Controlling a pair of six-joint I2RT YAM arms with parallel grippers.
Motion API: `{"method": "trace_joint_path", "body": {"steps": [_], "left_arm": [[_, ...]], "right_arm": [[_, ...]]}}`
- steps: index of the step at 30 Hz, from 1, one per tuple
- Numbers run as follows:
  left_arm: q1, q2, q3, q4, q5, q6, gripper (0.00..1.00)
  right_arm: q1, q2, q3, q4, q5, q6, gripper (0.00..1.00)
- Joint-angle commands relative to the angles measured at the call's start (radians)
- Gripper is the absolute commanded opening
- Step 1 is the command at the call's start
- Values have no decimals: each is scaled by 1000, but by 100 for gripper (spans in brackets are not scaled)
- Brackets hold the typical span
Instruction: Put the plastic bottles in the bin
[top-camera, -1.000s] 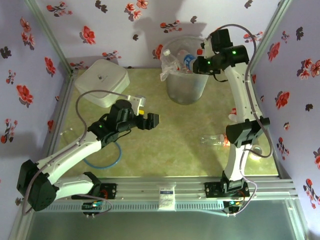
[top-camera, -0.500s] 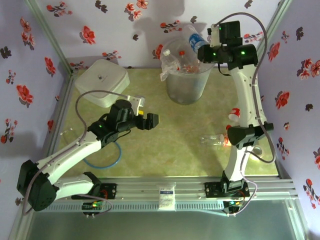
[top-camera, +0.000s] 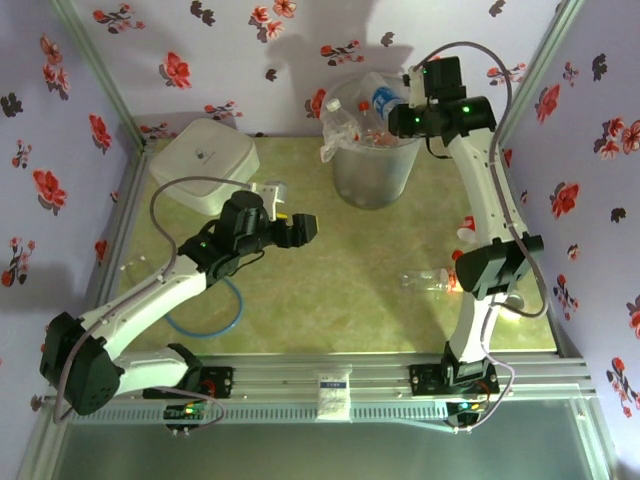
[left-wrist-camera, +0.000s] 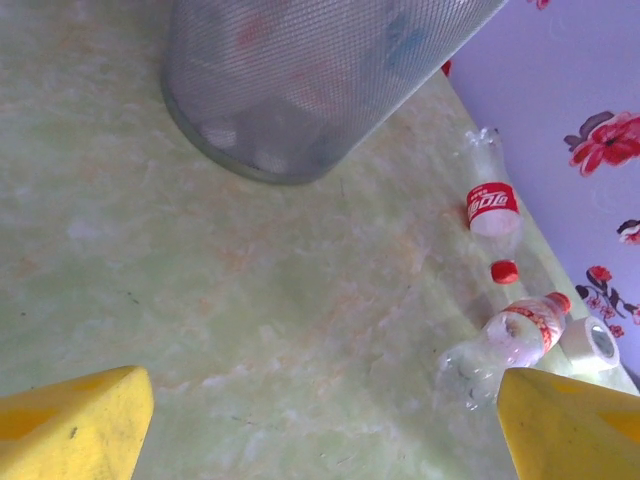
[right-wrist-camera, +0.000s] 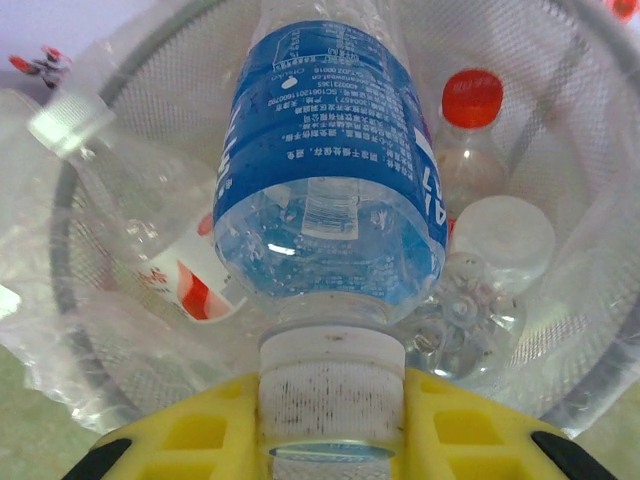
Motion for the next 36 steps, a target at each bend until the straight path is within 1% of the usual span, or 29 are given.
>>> {"method": "trace_joint_path", "body": {"steps": [1, 3, 5, 6, 8, 10, 14, 15, 17, 19, 21, 22, 26, 28, 32, 36], "left_arm": [[11, -3, 5, 25, -7, -28, 89], [14, 0, 1, 25, -7, -32, 89], [17, 1, 0, 27, -7, -32, 89], [20, 5, 0, 28, -7, -33, 89], [22, 11, 1, 33, -5, -35, 89], [24, 22, 0, 40, -1, -38, 89], [24, 35, 0, 50, 12, -44, 89], [24, 34, 0, 48, 15, -44, 89], [24, 27, 0, 39, 15, -42, 89], [26, 15, -3, 33, 15, -39, 89], [31, 5, -13, 38, 13, -39, 89], [33, 3, -16, 41, 13, -42, 89], [37, 2, -25, 47, 15, -56, 89], [36, -5, -33, 44, 16, -55, 89], [43, -18, -51, 50, 14, -59, 89], [44, -18, -54, 54, 18, -66, 89]], "right_arm": [[22, -4, -39, 11, 33, -34, 50], [25, -18, -46, -5, 42, -42, 63], [26, -35, -40, -18, 57, -52, 72], [24, -40, -31, -23, 65, -59, 74], [20, -41, 0, -39, 81, -71, 75], [4, -32, 27, -37, 82, -71, 72], [-22, 47, 129, -49, 71, -71, 55], [-22, 76, 177, -63, 81, -76, 53], [-22, 104, 237, -57, 76, -70, 52], [-20, 104, 251, -23, 26, -38, 52], [-4, 93, 228, 32, -19, -12, 55], [4, 93, 219, 44, -20, -11, 56], [14, 104, 170, 33, 22, -12, 52], [14, 84, 97, 39, 31, -10, 49], [16, 5, -133, 152, 22, -2, 47], [15, -8, -235, 165, 33, 0, 44]]}}
